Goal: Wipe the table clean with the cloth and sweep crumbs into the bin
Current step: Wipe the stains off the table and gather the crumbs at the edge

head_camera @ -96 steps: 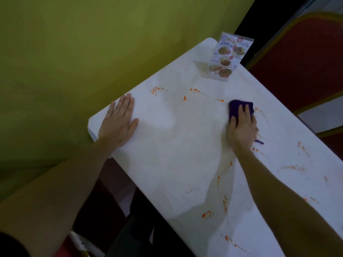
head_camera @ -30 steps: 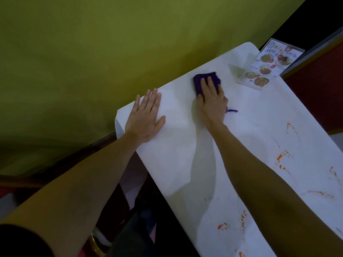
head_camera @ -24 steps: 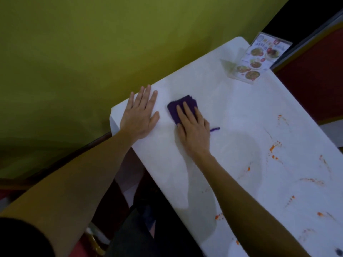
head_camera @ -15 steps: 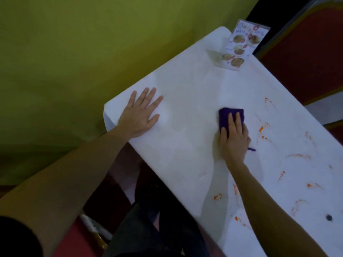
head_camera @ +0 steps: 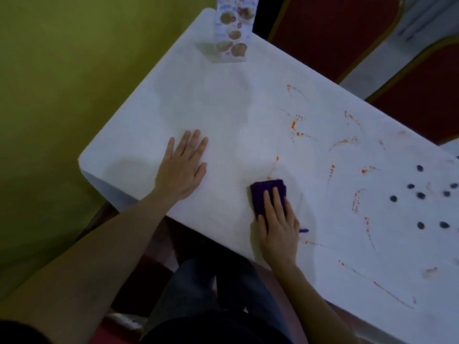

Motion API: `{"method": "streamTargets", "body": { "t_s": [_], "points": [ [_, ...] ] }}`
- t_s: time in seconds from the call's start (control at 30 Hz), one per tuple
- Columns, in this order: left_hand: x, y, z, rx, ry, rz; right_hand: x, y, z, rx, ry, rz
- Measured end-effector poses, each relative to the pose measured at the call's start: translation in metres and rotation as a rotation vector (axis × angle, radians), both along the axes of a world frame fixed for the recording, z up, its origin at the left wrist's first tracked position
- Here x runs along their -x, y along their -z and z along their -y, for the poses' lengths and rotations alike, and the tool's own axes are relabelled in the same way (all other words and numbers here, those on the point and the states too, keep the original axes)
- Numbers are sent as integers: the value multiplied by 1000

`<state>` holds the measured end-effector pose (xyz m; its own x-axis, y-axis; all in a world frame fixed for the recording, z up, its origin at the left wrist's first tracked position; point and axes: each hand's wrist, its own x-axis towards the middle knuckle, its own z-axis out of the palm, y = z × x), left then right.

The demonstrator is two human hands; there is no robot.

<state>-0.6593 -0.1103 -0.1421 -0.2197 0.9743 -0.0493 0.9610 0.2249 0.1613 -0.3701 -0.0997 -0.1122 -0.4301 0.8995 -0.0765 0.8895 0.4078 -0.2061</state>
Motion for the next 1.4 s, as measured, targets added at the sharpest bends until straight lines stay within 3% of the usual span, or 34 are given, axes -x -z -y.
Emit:
{"method": "streamTargets", "body": {
  "t_s": [0.1, 0.23, 0.4, 0.57, 0.73, 0.9, 1.03, 1.2, 1.3, 1.4],
  "points": [
    [0, -1, -3, -3, 4, 1, -23, 0, -30, 24, 175, -13],
    [0, -1, -3, -12, 10, 6, 14, -1, -74, 56, 336, -78],
    [1, 0, -1, 0, 13, -11, 78, 0, -41, 58, 131, -86],
    [0, -1, -2, 17, 11, -3, 28, -1, 26, 57, -39, -115],
    [1, 0, -2, 16, 18, 4, -50, -4, -20, 28, 211, -42],
    [4, -2, -6, 13, 20, 67, -22, -6, -123, 34, 434, -60],
    [2, -9, -30, 0, 48, 88, 46, -3, -149, 60, 260, -104],
    [-3, -11, -79, 17, 53, 63, 53, -3, -82, 31, -80, -140],
    [-5, -10, -106, 20, 72, 25, 4, -1, -61, 51, -59, -120],
    [-7, -9, -130, 17, 63, 20, -51, -1, -78, 4, 132, -86]
  ]
}}
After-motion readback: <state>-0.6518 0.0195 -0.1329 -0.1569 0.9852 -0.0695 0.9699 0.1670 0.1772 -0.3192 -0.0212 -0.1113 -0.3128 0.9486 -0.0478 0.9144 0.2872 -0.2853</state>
